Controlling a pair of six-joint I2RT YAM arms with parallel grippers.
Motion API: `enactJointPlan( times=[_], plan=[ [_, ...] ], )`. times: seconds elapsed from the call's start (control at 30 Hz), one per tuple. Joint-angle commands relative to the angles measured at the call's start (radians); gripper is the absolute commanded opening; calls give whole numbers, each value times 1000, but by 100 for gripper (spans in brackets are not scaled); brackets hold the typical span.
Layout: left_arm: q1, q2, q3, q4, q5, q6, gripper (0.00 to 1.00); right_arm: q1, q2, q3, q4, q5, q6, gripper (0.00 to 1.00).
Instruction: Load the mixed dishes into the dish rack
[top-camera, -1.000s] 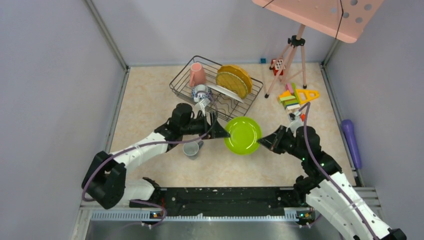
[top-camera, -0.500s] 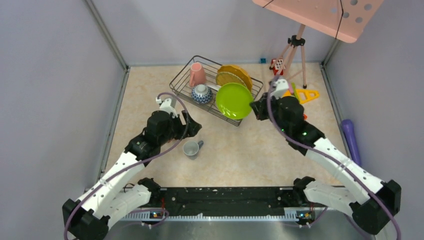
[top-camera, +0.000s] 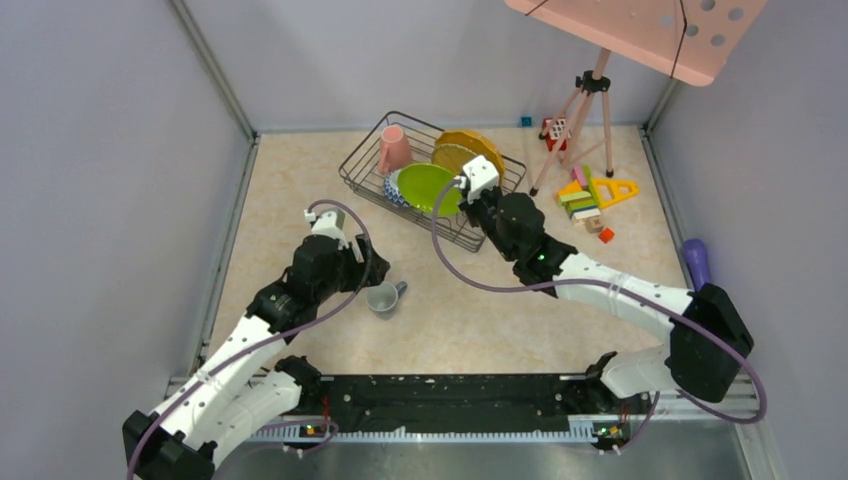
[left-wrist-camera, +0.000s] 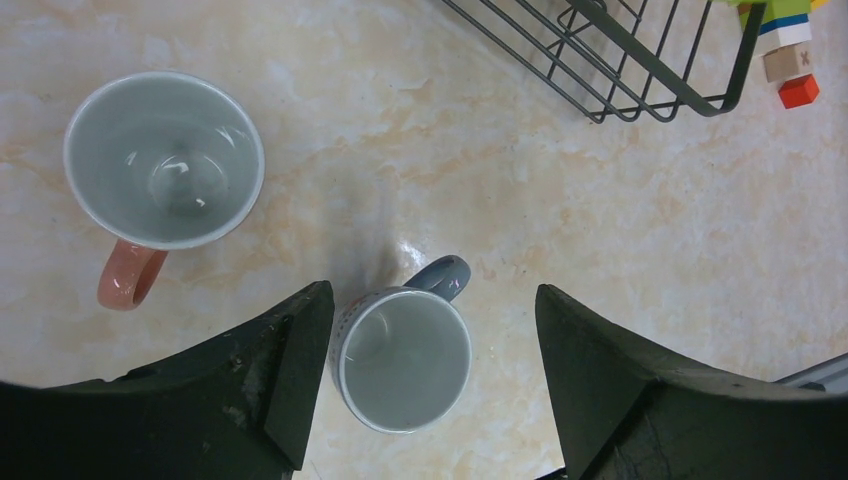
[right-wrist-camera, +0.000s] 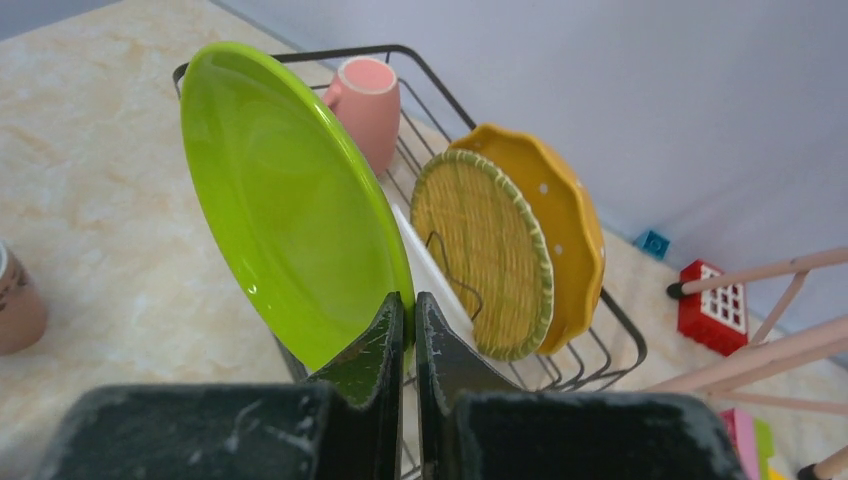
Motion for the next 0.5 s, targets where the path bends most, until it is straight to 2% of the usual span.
enactJointPlan(
  times=[0.0,0.13,0.47],
  plan=[
    [3,-2,6,24,-27,5,79,30,87,95,210,94,-182,0],
    [4,3,1,22,-32,8,79,45,173,121,271,182,-293,0],
    [4,11,-14,30,-28,9,78,53,322,208,282,324,-397,0]
  ],
)
